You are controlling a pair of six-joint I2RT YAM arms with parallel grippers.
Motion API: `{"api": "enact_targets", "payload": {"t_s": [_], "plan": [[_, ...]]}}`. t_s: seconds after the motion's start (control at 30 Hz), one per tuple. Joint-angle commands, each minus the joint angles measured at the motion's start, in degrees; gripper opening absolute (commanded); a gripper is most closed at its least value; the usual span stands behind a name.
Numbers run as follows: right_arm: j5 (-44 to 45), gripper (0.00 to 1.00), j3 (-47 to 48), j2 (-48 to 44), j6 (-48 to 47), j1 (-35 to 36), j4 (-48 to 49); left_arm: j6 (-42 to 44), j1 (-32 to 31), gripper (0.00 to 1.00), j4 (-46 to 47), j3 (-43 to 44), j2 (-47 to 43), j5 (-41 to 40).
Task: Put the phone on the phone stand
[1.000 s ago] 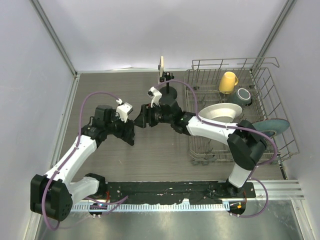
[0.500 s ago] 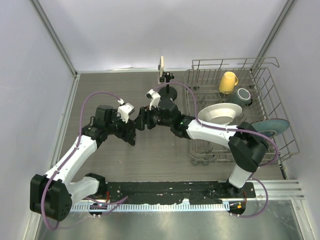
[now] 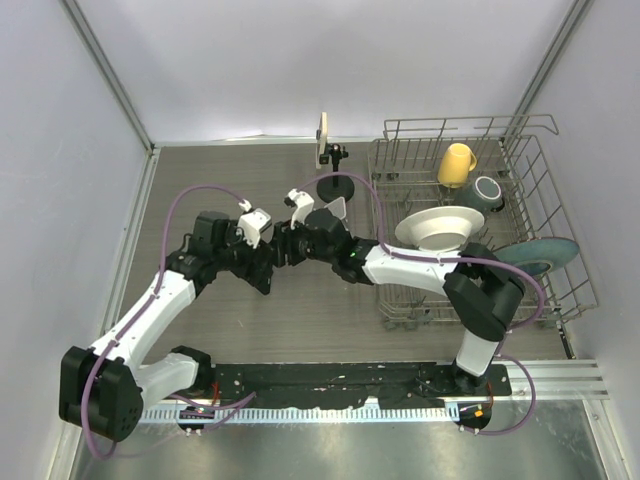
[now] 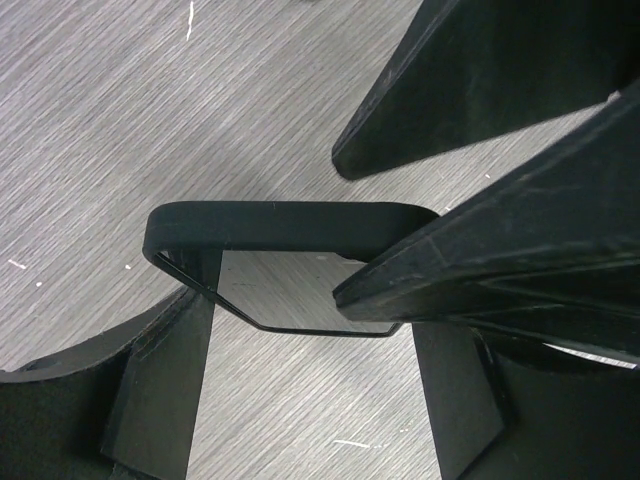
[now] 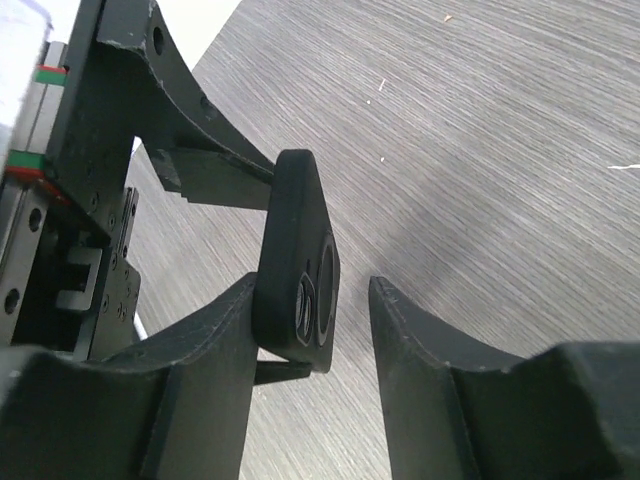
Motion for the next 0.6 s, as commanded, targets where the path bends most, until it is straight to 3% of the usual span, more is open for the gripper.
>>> {"api": "enact_targets", "payload": {"t_s": [0.0,0.1,0.23,0.3,0.33,0.37,0.43,0.47,0.53,0.57], "plan": [[0.9,0.49,1.2,0.5,-1.3,1.9,5.8,-0.1,-0.8,0.0,5.5,0.7,0.0,1.6],[0.6,0.41,-0.3,-0.3,-1.3,2.0,8.7,0.0,-1.1,0.0,5.2,0.9,0.3,1.7],[0.5,0.12,-2.1,-1.4,-1.5,2.0,12.0,-0.4,-1.2,0.0,5.3,1.0,0.1,1.1],[1.0,0.01,-4.3,-2.7,-1.2,2.1,14.0,-2.2,-1.1,0.17,6.3,0.8,-0.4,0.2],[2.1,0.0,-5.1,-3.2,-0.9,2.1,16.1,-2.8,-1.1,0.27,6.6,0.7,-1.3,0.1],[2.7,0.0,-6.0,-3.6,-0.8,2.2,17.2,-4.7,-1.1,0.45,7.9,0.3,-2.0,-0.1],[4.7,0.01,-8.2,-5.4,-0.7,2.2,19.2,-6.8,-1.2,0.59,10.0,-0.1,-4.8,0.8],[6.4,0.0,-9.0,-6.1,-0.7,2.2,19.9,-7.5,-1.2,0.76,10.5,-0.5,-5.9,1.2],[9.8,0.0,-11.0,-8.5,-0.9,2.3,21.3,-10.2,-1.1,0.95,11.5,-0.4,-9.5,1.6],[12.5,0.0,-11.6,-9.3,-0.9,2.2,21.4,-10.7,-1.1,1.0,11.7,-0.2,-10.7,1.7]]}}
